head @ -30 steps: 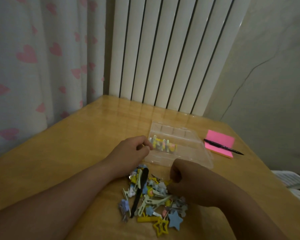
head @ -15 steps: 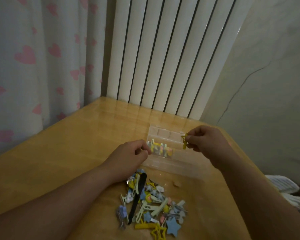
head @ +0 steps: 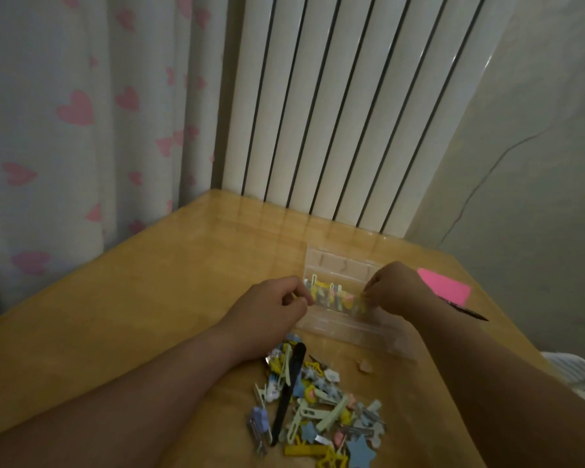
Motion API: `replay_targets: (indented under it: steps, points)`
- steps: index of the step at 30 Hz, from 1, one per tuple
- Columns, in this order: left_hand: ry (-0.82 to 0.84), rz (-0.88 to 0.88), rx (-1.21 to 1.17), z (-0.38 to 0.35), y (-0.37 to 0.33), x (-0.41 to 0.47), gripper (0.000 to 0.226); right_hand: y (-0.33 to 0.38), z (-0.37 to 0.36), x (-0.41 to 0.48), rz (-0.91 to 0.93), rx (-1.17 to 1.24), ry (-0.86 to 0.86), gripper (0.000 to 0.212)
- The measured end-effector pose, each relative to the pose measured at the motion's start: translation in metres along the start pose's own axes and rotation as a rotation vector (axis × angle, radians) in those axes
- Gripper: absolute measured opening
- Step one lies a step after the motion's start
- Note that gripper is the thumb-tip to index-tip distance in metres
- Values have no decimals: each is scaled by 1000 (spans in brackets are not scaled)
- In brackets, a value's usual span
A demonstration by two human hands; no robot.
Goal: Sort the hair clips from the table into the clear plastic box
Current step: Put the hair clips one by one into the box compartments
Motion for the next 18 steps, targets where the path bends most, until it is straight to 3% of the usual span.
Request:
replay_targets:
  steps: [5, 9, 11, 13, 16, 18]
  points:
    - [4, 16, -8, -1, 2, 0, 20, 7, 11, -22, 105, 18, -91, 11]
    - [8, 11, 5, 0, 0, -1, 19, 18, 41, -77, 277, 214, -248, 9]
    - [5, 15, 16, 0, 0, -1, 18, 20, 45, -110, 352, 288, -187, 6]
    - [4, 17, 25, 1, -2, -1, 18, 18, 37, -137, 375, 267, -24, 7]
    - [3, 18, 36, 1, -3, -2, 19, 12, 20, -152, 338, 70, 186, 8]
    - [-2, 15, 54, 2, -4, -2, 19, 9, 12, -151, 306, -67, 227, 16]
Point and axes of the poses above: each hand's wrist, its own x-axis towards the middle knuckle, its own z-axis out of the back of the hand, y = z × x, the point moved 7 cm from there along x, towards the middle knuckle, and after that the axes turned 11 degrees about x, right-handed, at the moved point
